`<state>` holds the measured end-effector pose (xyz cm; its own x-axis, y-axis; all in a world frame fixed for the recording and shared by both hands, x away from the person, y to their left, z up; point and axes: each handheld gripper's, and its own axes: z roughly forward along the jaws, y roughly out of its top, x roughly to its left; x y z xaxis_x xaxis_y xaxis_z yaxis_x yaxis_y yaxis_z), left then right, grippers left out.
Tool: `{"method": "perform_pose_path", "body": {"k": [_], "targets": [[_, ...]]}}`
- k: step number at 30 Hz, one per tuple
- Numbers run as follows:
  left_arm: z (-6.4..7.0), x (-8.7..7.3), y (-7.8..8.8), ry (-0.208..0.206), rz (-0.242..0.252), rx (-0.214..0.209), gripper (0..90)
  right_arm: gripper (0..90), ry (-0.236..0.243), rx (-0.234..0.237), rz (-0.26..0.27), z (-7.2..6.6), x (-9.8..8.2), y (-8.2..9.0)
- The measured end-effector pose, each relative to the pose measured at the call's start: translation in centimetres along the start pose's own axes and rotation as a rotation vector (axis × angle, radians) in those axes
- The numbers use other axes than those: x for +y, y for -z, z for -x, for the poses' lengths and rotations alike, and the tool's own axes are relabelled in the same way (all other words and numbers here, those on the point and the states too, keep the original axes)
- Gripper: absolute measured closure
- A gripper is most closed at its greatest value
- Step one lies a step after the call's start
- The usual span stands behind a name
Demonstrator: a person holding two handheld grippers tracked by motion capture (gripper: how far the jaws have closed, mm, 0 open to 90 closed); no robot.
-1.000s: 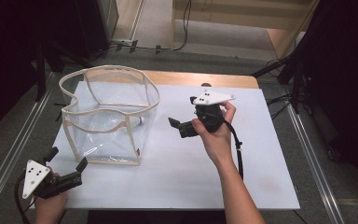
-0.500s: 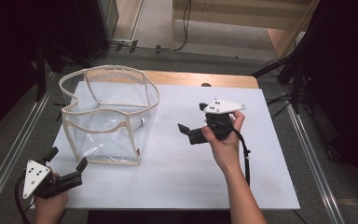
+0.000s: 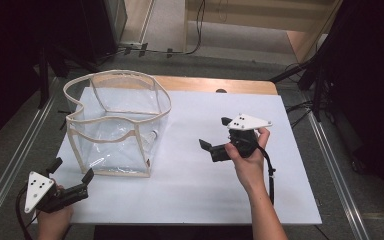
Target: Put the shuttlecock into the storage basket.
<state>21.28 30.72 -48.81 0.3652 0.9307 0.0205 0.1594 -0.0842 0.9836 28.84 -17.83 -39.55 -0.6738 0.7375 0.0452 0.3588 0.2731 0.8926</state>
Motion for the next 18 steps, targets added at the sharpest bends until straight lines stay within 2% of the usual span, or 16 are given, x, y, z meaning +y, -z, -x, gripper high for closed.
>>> {"method": "perform_pose_path", "body": {"k": [7, 18], "targets": [[0.0, 0.0, 0.0, 0.000, 0.000, -0.003, 0.0, 0.0, -0.003, -0.005, -0.015, 0.2, -0.8, 0.2], [0.0, 0.0, 0.0, -0.002, -0.002, -0.001, 0.0, 0.0, -0.030, 0.002, -0.020, 0.6, -3.0, 0.9]]}}
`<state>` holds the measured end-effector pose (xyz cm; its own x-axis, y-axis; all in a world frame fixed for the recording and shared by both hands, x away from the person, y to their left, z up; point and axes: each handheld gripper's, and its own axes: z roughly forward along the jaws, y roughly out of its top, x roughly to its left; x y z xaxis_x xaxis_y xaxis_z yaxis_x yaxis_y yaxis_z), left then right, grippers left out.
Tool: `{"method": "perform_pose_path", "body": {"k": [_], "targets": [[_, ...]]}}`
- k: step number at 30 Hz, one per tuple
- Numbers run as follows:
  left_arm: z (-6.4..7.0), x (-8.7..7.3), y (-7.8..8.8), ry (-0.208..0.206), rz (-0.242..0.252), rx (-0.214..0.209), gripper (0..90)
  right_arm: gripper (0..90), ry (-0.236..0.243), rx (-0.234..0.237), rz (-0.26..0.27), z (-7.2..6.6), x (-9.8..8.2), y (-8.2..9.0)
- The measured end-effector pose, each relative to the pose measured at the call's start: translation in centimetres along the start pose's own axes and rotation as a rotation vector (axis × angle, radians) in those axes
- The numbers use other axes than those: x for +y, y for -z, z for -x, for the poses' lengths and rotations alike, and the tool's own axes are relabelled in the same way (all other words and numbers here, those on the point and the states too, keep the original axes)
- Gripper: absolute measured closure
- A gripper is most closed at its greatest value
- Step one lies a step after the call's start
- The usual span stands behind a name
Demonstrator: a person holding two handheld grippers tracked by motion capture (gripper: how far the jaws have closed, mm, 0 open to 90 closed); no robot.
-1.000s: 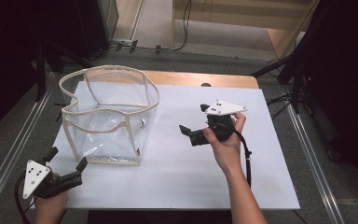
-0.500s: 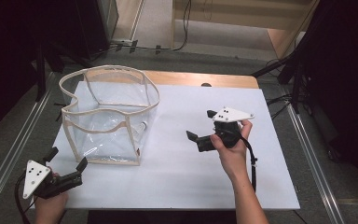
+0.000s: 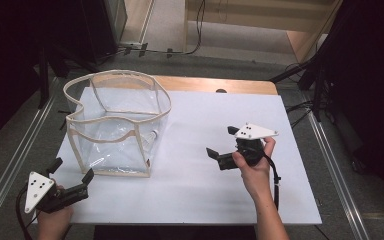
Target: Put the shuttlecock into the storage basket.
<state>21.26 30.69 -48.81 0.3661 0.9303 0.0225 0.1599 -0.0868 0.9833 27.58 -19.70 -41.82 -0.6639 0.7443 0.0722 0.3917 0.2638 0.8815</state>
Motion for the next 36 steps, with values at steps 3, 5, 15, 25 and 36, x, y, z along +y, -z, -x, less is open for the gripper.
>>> {"method": "perform_pose_path", "body": {"k": [3, 5, 15, 25, 36], "targets": [[0.0, 0.0, 0.0, -0.003, 0.001, 0.001, 0.0, 0.0, -0.005, 0.000, 0.001, 0.2, -0.7, 0.3], [0.0, 0.0, 0.0, -0.005, 0.000, 0.001, 0.0, 0.0, -0.008, -0.004, -0.001, 0.3, -1.1, 0.5], [0.0, 0.0, 0.0, -0.004, 0.000, -0.002, 0.0, 0.0, -0.010, -0.028, 0.005, 0.9, -2.6, 1.9], [0.0, 0.0, 0.0, -0.007, -0.002, 0.000, 0.0, 0.0, -0.033, -0.040, 0.003, 1.5, -4.3, 2.6], [0.0, 0.0, 0.0, -0.010, -0.004, 0.000, 0.0, 0.0, -0.047, -0.056, -0.015, 2.1, -5.9, 3.1]]}}
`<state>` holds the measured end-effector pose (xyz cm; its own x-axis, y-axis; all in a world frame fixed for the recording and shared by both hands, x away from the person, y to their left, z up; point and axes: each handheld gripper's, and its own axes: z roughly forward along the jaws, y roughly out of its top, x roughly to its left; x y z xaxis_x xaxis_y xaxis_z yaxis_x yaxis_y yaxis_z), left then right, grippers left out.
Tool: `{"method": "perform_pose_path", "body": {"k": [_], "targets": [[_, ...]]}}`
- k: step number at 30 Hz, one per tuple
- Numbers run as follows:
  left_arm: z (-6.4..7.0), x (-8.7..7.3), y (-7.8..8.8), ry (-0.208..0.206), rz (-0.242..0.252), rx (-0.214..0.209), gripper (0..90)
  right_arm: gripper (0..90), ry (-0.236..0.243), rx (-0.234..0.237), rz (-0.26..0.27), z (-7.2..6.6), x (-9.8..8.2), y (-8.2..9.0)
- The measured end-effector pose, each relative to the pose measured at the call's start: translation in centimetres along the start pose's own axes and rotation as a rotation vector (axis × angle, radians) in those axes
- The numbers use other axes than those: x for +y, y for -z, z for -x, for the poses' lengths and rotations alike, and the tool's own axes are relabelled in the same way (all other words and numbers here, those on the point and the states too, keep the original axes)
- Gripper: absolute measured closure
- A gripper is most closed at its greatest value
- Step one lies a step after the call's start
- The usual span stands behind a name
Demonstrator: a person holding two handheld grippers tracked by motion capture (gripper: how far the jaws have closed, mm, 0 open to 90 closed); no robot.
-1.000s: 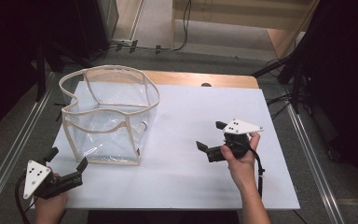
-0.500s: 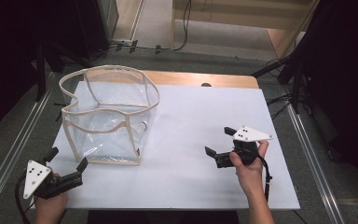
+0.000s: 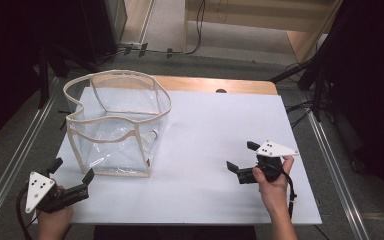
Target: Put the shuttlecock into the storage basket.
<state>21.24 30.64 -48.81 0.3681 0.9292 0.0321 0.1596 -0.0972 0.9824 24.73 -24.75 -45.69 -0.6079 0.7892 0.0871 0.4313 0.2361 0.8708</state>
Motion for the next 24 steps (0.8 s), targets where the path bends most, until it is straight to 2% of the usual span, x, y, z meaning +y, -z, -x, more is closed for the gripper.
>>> {"method": "perform_pose_path", "body": {"k": [6, 14, 24], "targets": [[0.0, 0.0, 0.0, -0.001, -0.002, -0.001, 0.0, 0.0, -0.010, -0.001, -0.002, 0.4, -1.1, 0.2], [0.1, 0.0, 0.0, -0.002, -0.003, 0.000, 0.0, 0.0, -0.039, -0.021, 0.004, 1.1, -2.3, 0.9], [0.1, 0.0, 0.0, -0.002, -0.002, 0.001, 0.0, 0.0, -0.052, -0.052, 0.007, 2.1, -3.4, 1.9]]}}
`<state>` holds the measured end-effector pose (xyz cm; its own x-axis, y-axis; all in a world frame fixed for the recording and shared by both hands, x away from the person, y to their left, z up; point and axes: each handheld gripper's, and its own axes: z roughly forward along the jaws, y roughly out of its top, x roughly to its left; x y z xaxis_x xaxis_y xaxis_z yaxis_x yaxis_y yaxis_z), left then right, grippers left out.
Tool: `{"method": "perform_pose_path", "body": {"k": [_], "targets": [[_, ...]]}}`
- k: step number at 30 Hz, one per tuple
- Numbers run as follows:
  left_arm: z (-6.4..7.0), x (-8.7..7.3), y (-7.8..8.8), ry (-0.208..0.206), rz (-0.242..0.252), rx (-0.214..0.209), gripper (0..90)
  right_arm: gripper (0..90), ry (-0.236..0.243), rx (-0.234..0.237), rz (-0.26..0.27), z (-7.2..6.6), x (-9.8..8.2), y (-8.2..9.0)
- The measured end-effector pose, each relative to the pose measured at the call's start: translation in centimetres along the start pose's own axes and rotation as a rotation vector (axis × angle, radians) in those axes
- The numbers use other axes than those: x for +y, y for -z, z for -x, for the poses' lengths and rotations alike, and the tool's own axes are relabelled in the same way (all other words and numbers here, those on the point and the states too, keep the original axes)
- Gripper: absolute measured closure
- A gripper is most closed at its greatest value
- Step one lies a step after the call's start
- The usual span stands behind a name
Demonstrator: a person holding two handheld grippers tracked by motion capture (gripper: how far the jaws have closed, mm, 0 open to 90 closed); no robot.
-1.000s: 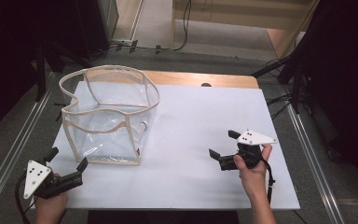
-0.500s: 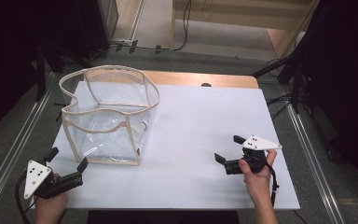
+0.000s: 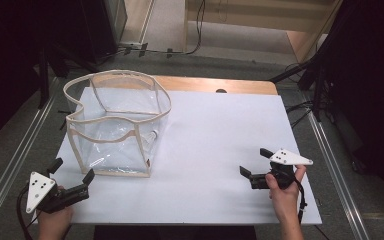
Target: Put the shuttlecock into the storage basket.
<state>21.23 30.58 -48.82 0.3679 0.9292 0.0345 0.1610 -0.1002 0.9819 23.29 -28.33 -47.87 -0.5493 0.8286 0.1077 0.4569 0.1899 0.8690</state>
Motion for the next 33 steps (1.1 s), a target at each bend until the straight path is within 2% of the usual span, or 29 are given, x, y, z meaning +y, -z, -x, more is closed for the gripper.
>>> {"method": "perform_pose_path", "body": {"k": [33], "targets": [[-0.1, 0.0, 0.0, 0.001, 0.002, -0.001, 0.0, 0.0, -0.043, -0.048, 0.020, 2.8, -2.8, 1.9]]}}
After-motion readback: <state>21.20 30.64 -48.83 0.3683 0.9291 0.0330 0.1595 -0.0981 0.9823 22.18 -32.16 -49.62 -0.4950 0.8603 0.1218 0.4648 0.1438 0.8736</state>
